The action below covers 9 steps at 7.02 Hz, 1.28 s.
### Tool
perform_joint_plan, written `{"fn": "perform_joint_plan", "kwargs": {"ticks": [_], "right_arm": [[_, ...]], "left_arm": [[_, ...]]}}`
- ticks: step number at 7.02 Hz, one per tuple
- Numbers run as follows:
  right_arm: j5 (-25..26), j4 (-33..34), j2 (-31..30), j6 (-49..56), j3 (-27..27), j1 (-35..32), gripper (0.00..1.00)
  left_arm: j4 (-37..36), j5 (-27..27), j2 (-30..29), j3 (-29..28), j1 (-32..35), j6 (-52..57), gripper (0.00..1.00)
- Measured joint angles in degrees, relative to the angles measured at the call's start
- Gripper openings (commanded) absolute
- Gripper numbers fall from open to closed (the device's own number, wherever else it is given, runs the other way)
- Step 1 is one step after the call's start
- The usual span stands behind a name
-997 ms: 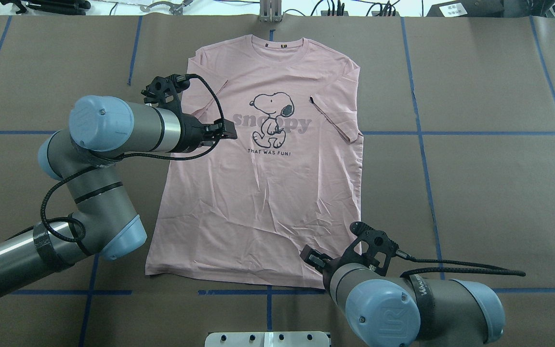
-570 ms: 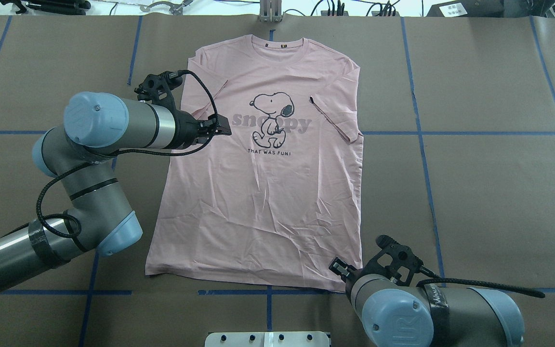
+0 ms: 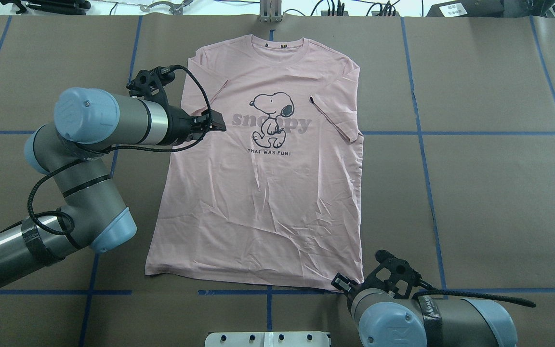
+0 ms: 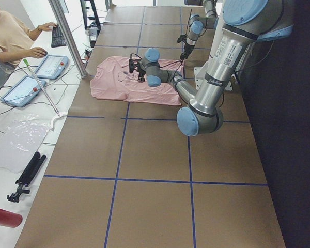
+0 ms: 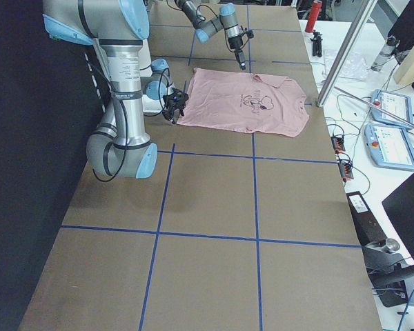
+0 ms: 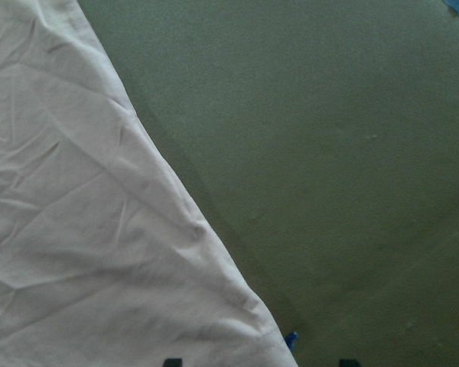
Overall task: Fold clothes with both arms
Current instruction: 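Bring both grippers down to the hem corners nearest the robot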
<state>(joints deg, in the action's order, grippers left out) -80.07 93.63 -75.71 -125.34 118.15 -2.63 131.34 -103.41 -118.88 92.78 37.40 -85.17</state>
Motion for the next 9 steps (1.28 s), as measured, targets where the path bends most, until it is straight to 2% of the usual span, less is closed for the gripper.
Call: {"fn": "perform_joint_plan", "kwargs": {"ticks": [1,2,3,4,7,8,9], "right_arm": [[0.0,0.1,0.2,0.0,-0.2,0.3,0.69],[0.0,0.2,0.2,0.1,-0.5,0.5,0.58],[0.0,0.3,0.3,0.2,-0.8,0.6,0.32],[0.0,0.3,0.3,0.2,-1.0,0.6,0.0],[-0.5,0.4,0.5,0.8,-0.8,-0.5,0.0],[-2.7,0.3,0.7,2.6,-0.3,-2.6,0.0],[-6.5,0.2,0.7,4.6,1.1,-5.4,0.0]], "left_arm": [[0.0,0.0,0.0,0.0,0.0,0.0,0.69],[0.0,0.0,0.0,0.1,0.0,0.0,0.69],[0.0,0.0,0.0,0.1,0.1,0.0,0.69],[-0.1,0.0,0.1,0.1,0.2,0.0,0.69],[-0.5,0.0,0.2,0.9,0.3,-0.1,0.69],[-0.6,0.0,0.3,1.1,0.3,-0.2,0.68],[-1.2,0.0,0.5,2.0,0.3,-1.0,0.63]]}}
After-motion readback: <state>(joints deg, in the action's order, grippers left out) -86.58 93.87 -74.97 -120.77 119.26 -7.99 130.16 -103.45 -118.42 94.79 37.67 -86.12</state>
